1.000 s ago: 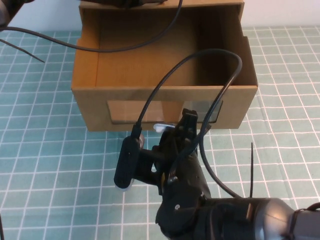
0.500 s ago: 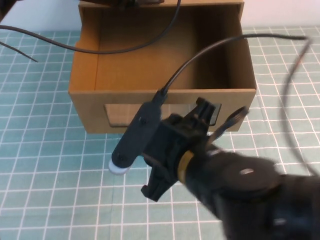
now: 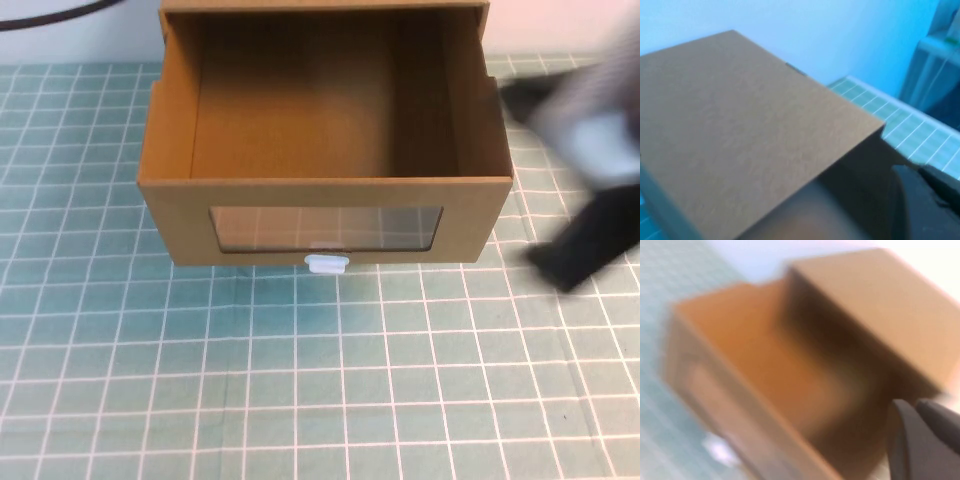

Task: Open the shoe box
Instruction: 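Pull the top drawer of the cardboard box fully open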

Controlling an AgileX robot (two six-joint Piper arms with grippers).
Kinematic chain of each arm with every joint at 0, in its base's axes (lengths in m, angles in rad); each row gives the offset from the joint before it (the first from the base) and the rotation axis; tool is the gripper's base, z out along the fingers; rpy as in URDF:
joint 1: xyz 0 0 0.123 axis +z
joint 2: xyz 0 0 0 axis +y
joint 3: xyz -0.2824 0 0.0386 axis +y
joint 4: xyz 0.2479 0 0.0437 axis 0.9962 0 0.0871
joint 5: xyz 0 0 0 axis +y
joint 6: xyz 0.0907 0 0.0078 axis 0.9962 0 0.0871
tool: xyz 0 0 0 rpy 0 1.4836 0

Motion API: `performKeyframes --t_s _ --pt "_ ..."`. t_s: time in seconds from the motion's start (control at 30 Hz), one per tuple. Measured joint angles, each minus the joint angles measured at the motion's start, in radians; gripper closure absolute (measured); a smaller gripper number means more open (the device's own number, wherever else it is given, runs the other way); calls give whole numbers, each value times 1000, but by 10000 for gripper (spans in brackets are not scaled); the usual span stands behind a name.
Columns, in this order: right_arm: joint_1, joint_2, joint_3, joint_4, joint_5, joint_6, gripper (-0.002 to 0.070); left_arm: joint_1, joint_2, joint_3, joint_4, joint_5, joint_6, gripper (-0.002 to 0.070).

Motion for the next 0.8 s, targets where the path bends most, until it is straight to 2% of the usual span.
performKeyframes --t_s 0.17,0.27,0.47,0.63,0.8 --pt "0 -198 0 36 316 -208 685 39 -149 40 98 105 0 680" --pt "0 -321 2 137 406 -287 687 39 -234 121 109 124 10 680" --pt "0 -571 117 330 343 -359 688 39 -445 443 109 34 48 680" --pt "0 -688 289 358 279 -370 689 39 -637 807 110 -190 66 680" --pt "0 -710 391 369 269 -372 689 39 -826 1113 108 -378 70 680"
